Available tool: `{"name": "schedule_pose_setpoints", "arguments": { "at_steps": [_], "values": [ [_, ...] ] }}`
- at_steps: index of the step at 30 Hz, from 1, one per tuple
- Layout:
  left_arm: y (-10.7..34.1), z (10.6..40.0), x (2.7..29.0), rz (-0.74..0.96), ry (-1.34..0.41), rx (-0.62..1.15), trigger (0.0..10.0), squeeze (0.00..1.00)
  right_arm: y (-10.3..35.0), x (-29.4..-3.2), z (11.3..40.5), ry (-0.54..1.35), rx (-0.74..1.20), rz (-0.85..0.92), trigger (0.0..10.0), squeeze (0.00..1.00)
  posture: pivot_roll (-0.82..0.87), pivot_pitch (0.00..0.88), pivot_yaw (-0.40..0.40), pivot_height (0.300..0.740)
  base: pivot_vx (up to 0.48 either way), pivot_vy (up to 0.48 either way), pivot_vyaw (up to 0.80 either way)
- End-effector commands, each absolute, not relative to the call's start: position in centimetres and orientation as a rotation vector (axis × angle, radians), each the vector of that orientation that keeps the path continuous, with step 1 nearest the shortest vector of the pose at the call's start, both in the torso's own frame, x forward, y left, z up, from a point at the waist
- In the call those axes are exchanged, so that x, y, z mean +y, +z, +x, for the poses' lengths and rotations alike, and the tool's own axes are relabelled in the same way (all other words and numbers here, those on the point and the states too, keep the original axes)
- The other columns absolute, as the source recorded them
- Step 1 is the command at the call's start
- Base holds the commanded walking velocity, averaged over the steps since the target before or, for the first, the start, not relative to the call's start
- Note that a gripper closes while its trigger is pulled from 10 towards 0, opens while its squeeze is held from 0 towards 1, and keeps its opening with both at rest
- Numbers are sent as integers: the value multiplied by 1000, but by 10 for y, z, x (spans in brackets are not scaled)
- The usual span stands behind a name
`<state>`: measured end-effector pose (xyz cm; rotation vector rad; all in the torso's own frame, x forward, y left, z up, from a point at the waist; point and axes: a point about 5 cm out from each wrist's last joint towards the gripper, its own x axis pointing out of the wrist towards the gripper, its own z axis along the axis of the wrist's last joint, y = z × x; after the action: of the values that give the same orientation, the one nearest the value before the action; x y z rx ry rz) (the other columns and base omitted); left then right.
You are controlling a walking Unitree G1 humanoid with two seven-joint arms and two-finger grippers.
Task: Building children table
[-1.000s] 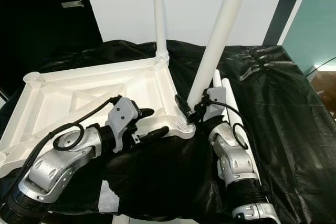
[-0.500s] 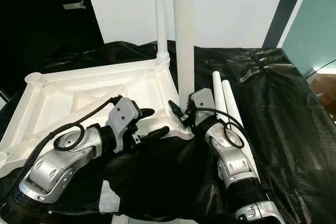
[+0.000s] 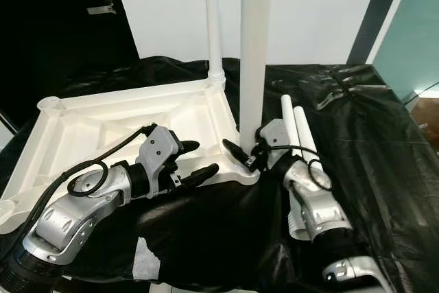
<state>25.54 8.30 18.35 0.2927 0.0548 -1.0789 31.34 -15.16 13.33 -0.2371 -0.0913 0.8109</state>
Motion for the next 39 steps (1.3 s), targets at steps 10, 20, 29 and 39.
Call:
{"name": "schedule_pose_setpoints", "arguments": {
  "at_steps": [10,20,29,39],
  "values": [
    [188,257,86,308,-1086,44,10000,0,88,-172,309,823,213,-122,10000,0,16,6,33,740,0,0,0],
    [189,258,87,310,-1090,41,10000,0,83,-176,311,794,242,9,10000,0,10,8,40,740,0,0,0],
    [190,258,86,309,-1091,39,10000,0,84,-182,315,754,271,103,10000,0,8,7,34,740,0,0,0],
    [190,257,87,305,-1087,39,10000,0,83,-184,317,733,288,164,10000,0,10,8,32,740,0,0,0]
  ]
}}
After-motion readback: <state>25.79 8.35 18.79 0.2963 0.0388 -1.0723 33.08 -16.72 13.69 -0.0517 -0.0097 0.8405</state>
